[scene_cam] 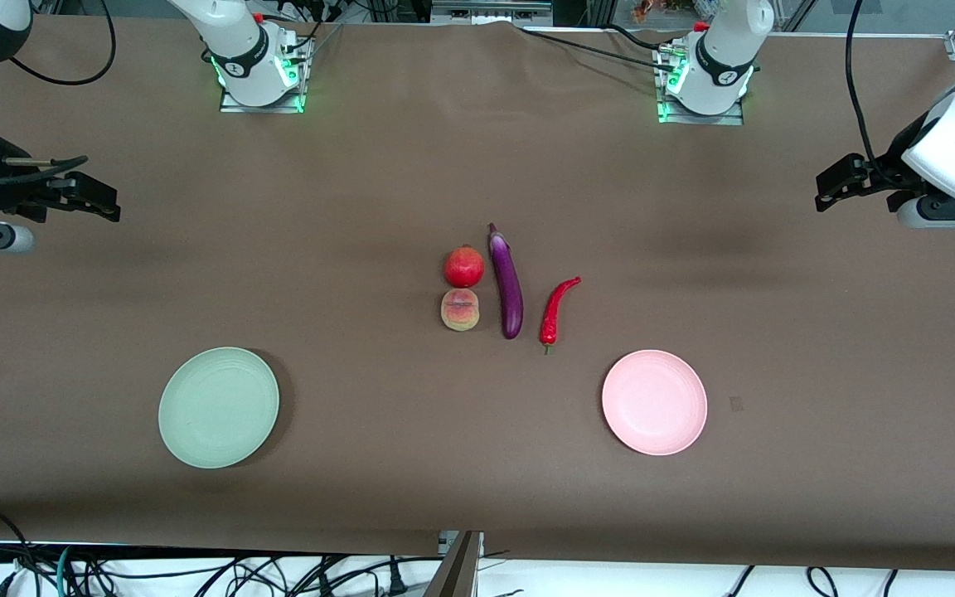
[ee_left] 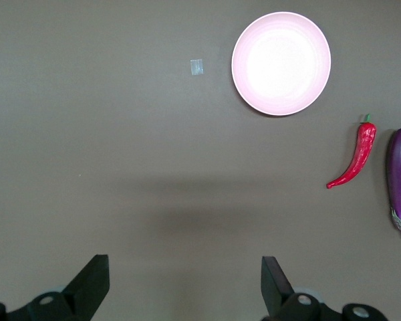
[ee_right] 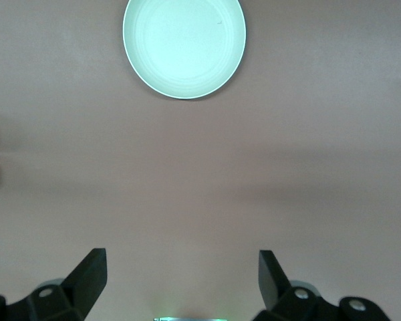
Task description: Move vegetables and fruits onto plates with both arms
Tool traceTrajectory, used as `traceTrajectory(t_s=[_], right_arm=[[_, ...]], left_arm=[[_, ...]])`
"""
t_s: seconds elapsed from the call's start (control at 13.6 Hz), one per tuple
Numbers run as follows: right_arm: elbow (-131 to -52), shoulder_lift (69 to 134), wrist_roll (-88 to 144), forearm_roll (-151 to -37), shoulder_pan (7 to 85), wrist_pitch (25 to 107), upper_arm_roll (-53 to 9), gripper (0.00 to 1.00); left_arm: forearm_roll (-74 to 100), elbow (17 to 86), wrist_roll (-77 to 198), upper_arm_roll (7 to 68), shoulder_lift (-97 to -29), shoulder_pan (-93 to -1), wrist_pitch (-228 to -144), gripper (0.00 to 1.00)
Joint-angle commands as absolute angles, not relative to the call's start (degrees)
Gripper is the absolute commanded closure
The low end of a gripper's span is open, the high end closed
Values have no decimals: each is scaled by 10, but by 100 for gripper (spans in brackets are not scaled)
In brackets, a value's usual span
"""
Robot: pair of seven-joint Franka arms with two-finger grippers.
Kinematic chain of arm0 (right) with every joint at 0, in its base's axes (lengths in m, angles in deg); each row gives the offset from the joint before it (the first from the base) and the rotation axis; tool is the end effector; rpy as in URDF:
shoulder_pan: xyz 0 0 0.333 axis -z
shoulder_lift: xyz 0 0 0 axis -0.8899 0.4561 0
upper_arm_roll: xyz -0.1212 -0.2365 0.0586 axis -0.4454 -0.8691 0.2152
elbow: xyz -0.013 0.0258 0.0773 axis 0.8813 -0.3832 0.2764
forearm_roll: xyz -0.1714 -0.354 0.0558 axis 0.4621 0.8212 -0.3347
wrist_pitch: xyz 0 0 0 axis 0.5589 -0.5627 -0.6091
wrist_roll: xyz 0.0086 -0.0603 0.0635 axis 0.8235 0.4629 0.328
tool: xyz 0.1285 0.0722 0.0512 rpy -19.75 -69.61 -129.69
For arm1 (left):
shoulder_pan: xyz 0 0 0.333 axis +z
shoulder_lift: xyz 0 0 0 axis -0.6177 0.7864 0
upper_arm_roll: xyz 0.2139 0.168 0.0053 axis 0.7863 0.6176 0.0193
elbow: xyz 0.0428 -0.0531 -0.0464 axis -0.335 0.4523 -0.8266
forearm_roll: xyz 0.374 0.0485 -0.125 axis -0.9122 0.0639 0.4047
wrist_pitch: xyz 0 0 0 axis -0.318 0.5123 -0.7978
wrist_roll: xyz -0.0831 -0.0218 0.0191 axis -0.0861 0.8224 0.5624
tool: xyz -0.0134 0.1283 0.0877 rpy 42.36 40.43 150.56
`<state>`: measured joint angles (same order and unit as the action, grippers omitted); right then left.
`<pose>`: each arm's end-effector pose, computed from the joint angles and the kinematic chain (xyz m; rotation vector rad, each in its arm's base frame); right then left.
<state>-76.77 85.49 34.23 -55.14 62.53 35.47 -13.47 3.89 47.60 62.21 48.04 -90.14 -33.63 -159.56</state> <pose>0.5777 0.0256 0.4934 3.0992 0.0541 -0.1948 0.5471 -0.0310 0.4985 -3.1316 -0.0408 0.1011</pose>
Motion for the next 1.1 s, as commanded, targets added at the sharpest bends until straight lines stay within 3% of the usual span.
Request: traceTrajectory(t_s=[0.0, 1.03], right_arm=[[-763, 864, 344, -547, 623, 353, -132, 0], [-760, 904, 345, -556, 617, 360, -130, 0]], left_arm=[[40, 456, 629, 474, -891, -330, -1586, 0], [42, 456, 633, 473, -875, -331, -1586, 0]])
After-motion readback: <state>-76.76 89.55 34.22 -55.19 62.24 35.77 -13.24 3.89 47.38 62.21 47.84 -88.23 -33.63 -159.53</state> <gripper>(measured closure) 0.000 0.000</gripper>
